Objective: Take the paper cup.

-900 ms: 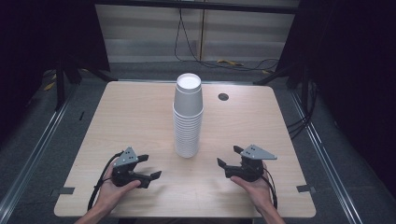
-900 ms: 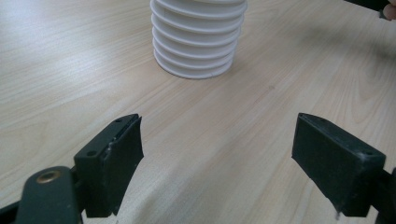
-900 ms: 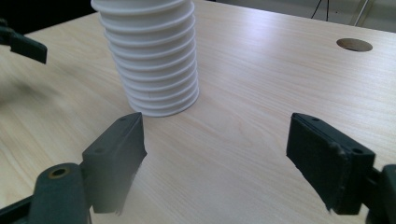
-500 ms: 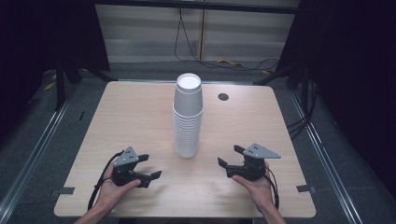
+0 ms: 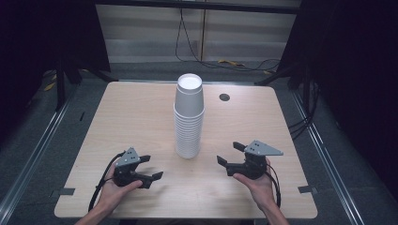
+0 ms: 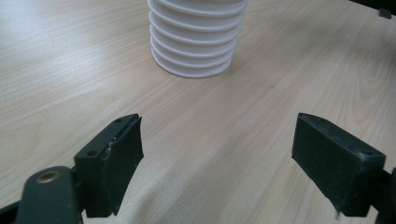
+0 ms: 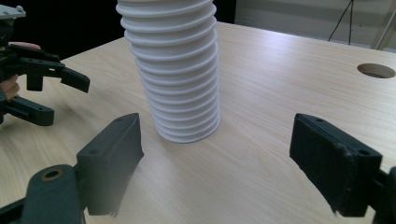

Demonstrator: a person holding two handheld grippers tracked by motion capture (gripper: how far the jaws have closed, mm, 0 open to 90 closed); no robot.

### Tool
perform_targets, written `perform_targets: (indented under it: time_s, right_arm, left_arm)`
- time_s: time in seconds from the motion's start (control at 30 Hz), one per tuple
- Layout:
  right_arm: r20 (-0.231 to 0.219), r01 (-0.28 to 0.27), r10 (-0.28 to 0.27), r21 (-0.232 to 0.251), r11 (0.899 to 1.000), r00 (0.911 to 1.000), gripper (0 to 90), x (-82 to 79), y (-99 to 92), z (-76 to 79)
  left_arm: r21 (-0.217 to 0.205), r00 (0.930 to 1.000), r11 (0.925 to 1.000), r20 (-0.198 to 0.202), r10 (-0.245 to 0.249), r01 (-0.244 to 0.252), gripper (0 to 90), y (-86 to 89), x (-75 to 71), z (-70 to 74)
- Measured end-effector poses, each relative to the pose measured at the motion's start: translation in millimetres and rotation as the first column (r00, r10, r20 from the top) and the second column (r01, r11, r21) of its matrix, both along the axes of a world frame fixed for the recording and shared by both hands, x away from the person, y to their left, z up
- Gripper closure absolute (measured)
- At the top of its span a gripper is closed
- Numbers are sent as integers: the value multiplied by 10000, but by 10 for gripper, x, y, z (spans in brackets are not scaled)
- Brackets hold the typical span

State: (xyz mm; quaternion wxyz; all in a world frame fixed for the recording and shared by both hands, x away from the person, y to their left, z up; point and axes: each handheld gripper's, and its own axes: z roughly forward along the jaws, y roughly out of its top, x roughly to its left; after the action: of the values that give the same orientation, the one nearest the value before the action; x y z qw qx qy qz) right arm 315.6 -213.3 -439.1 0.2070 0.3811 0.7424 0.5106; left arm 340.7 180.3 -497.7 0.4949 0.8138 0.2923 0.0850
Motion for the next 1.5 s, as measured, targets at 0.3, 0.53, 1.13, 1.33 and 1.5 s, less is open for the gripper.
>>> perform_targets:
  time_s: [0.3, 0.53, 1.13, 1.33, 1.5]
  right_arm:
    - [10, -356, 356, 125, 9993, 9994, 169, 87, 59, 100]
    - [67, -648, 647, 170, 9978, 9979, 178, 149, 124, 209]
    - [357, -1292, 1277, 418, 9907, 9912, 156, 239, 293, 547]
    - [315, -1660, 1647, 481, 9849, 9858, 140, 314, 346, 659]
    - [599, -1801, 1765, 625, 9817, 9825, 170, 351, 387, 792]
  left_arm:
    - [24, 9999, 9999, -109, -102, 103, 161, -29, 18, -12]
    - [-87, 9992, 9992, -62, -397, 396, 159, -47, 18, -15]
    - [19, 9983, 9984, 109, -574, 573, 159, -17, -59, 6]
    - [85, 9982, 9982, 67, -602, 601, 159, -21, -50, -3]
    - [143, 9976, 9976, 146, -672, 670, 159, -25, -64, 4]
